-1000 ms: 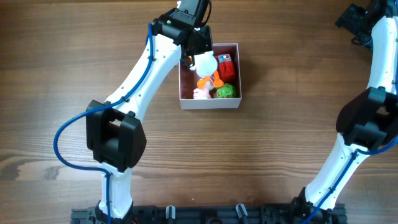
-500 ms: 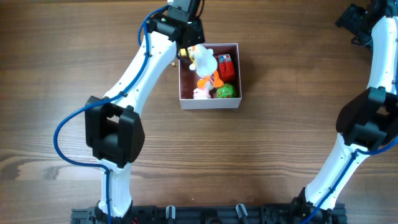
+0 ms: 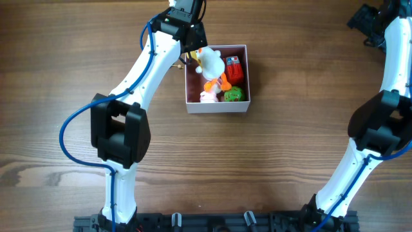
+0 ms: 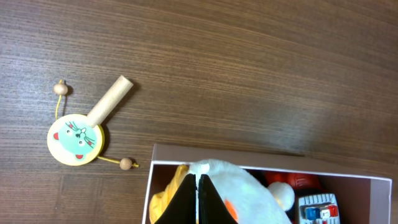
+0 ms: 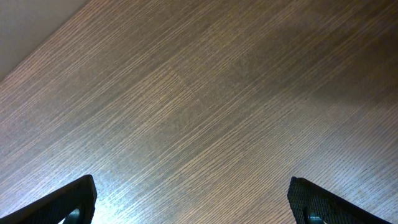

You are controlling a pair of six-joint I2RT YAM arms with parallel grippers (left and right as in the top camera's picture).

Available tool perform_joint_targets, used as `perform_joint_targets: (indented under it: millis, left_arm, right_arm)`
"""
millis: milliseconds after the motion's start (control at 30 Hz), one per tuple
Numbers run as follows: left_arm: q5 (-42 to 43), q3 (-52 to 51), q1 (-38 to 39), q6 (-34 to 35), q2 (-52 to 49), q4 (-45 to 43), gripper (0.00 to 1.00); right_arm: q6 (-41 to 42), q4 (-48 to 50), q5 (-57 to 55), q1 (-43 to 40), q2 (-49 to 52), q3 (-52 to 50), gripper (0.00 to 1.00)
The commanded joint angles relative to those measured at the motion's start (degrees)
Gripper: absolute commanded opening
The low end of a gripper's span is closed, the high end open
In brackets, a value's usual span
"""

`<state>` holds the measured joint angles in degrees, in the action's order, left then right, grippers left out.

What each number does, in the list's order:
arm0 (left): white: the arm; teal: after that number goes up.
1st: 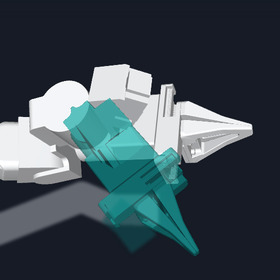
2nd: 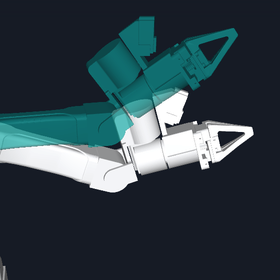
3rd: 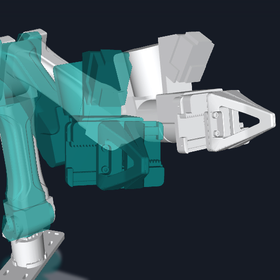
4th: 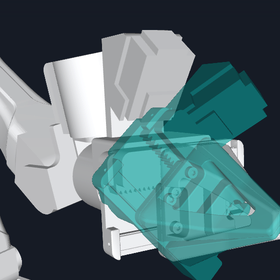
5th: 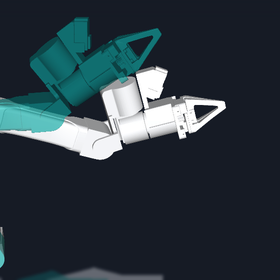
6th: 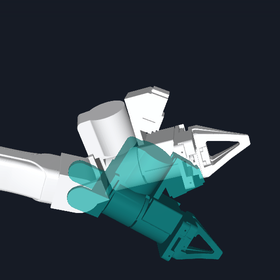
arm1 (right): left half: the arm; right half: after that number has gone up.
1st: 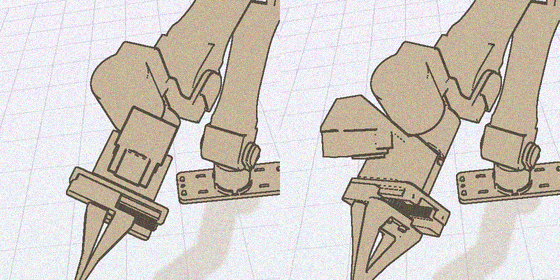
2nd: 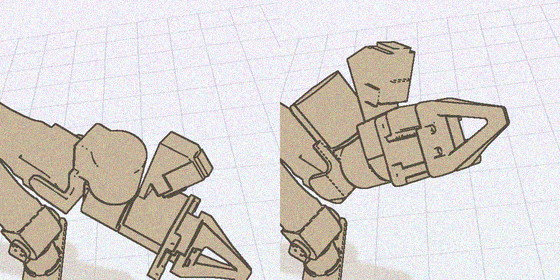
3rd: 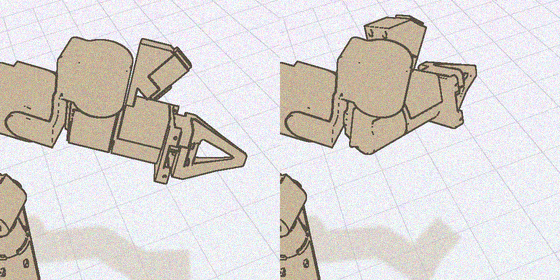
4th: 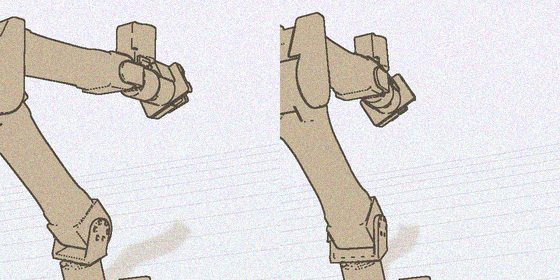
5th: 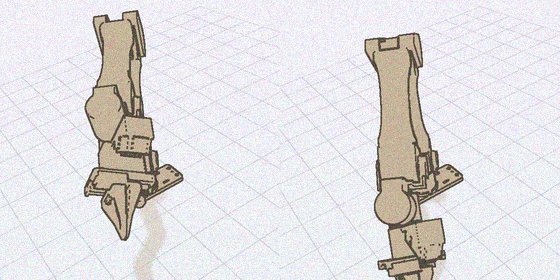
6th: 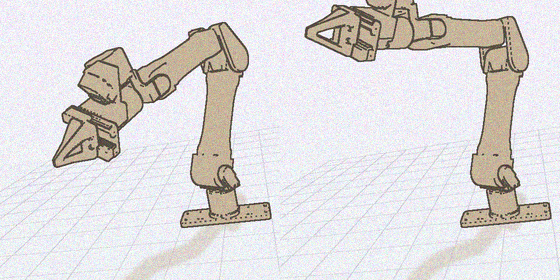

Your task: Pack container

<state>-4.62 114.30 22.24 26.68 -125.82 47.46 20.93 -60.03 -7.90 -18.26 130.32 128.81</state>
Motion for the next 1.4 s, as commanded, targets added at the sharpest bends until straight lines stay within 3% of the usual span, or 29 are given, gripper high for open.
perform_joint_targets:
  millis: [0, 1367]
  left_arm:
    - [1.8, 0.7, 0.5, -0.9, -1.6, 0.7, 0.04]
    - [2.2, 0.7, 3.4, -1.0, -5.2, 4.2, 0.04]
  right_arm:
    - [0.2, 0.1, 0.3, 0.1, 0.4, 0.0, 1.0]
    - [0.2, 0.1, 0.3, 0.1, 0.4, 0.0, 1.0]
